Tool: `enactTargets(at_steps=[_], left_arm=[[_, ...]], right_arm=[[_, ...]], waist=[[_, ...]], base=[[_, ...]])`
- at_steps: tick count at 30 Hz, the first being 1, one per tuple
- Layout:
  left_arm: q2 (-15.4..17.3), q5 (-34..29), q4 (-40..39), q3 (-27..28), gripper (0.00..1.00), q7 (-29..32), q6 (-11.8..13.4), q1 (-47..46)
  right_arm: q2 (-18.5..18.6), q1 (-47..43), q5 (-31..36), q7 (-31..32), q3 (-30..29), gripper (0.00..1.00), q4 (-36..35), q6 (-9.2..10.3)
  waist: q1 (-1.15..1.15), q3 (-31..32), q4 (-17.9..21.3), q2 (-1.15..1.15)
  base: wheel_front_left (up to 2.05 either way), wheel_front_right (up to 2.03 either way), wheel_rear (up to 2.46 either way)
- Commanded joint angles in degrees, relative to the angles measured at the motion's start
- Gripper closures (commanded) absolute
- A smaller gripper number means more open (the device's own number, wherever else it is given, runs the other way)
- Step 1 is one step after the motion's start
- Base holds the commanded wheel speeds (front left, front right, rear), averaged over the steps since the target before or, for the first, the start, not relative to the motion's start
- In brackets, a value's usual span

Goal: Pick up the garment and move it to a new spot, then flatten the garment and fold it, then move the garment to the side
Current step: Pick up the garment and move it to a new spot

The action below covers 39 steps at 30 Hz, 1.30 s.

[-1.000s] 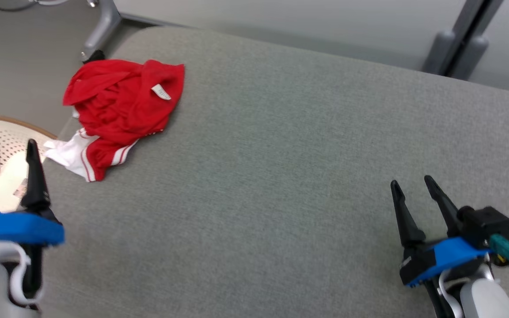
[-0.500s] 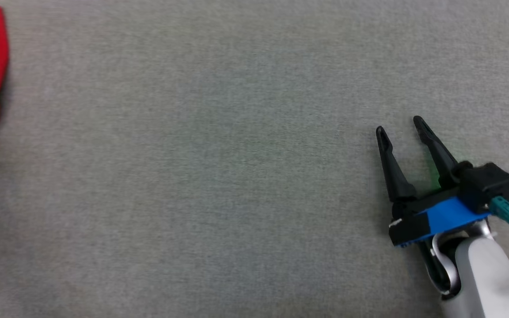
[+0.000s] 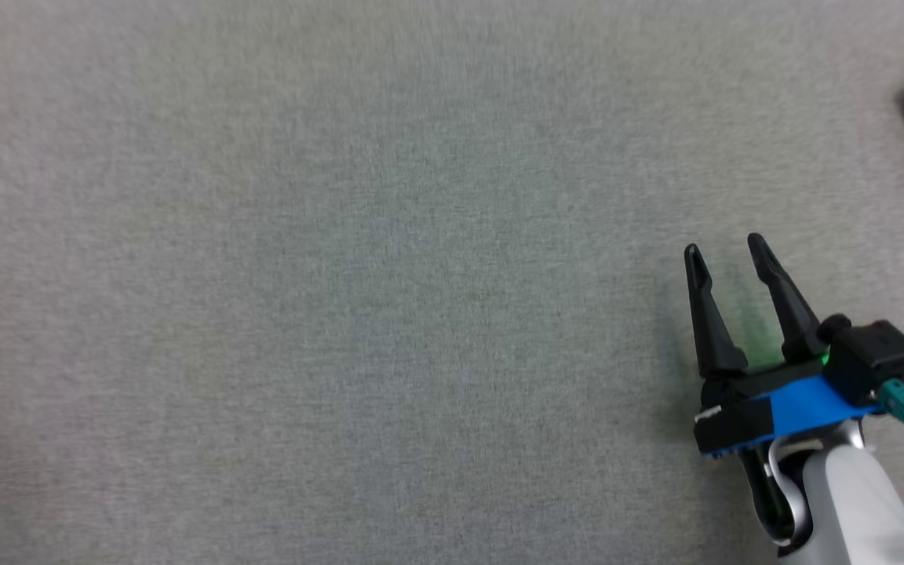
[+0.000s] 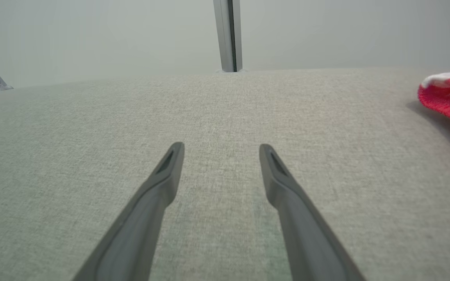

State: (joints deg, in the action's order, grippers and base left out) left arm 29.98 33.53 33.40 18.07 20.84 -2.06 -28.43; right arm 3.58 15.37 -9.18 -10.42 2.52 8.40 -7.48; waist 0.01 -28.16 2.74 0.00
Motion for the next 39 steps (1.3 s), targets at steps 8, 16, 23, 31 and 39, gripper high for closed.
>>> enactTargets(at_steps=[8,16,23,31,39], left_arm=[[3.51,-2.28,-14.69,-3.40,1.00,1.41,-1.63,-2.83],[-0.23,-1.49,-30.71,-12.26,1.00,9.11,-2.53,-7.70],[-5.21,-0.37,-40.49,-20.99,1.00,14.25,-3.10,-8.24],[-12.74,-1.88,-39.63,-35.42,1.00,13.95,-4.37,-1.73],[-18.99,-8.74,-21.41,-44.86,0.03,0.07,-4.56,2.85]], right_arm=[[-0.55,-4.18,-0.18,0.05,-1.18,0.00,2.15,-0.03],[-0.63,-7.52,-0.08,1.12,0.94,0.00,3.68,-0.03],[-0.64,-8.62,-1.44,1.92,2.68,0.00,3.63,-0.02],[-0.69,-6.86,-2.24,1.74,3.85,0.00,2.83,-0.03],[-0.69,-4.42,-3.95,0.66,5.53,0.00,3.94,-0.02]], waist=[[-0.01,12.66,1.42,0.00],[-0.01,21.07,3.49,0.00],[-0.01,23.19,6.98,0.00],[-0.01,20.46,9.97,0.00],[-0.01,16.45,11.77,0.00]], base=[[0.00,0.00,0.00],[0.00,0.00,0.00],[0.00,0.00,0.00],[0.00,0.00,0.00],[0.00,0.00,0.00]])
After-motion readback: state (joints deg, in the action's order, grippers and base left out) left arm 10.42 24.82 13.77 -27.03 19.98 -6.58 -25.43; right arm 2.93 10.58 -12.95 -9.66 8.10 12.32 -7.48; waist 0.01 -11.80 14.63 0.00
